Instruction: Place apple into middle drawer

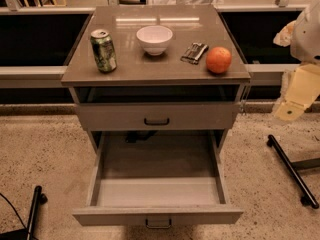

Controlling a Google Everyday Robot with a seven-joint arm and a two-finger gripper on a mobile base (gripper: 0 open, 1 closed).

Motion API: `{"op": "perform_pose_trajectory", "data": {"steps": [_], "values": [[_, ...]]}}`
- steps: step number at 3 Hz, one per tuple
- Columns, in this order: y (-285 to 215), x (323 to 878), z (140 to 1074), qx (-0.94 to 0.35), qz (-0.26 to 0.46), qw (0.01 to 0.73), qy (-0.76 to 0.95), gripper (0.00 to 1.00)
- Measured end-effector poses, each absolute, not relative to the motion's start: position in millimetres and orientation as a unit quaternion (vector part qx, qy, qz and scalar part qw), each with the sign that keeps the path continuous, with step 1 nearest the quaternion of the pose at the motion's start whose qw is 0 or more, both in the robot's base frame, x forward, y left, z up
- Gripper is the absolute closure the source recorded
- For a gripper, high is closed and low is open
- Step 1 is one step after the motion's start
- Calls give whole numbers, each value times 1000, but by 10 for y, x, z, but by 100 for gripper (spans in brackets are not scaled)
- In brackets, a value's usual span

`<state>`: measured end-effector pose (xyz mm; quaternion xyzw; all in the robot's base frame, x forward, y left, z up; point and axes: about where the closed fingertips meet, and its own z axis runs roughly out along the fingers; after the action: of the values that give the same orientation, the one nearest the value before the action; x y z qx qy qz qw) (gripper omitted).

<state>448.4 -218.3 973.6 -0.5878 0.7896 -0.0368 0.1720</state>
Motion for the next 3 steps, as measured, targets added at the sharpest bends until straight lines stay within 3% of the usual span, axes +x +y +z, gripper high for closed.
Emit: {"op": "perform_pose_trajectory", "data": {"steps": [3], "values": [[-2333, 6577, 9675, -486, 42, 432, 759, 0]]}}
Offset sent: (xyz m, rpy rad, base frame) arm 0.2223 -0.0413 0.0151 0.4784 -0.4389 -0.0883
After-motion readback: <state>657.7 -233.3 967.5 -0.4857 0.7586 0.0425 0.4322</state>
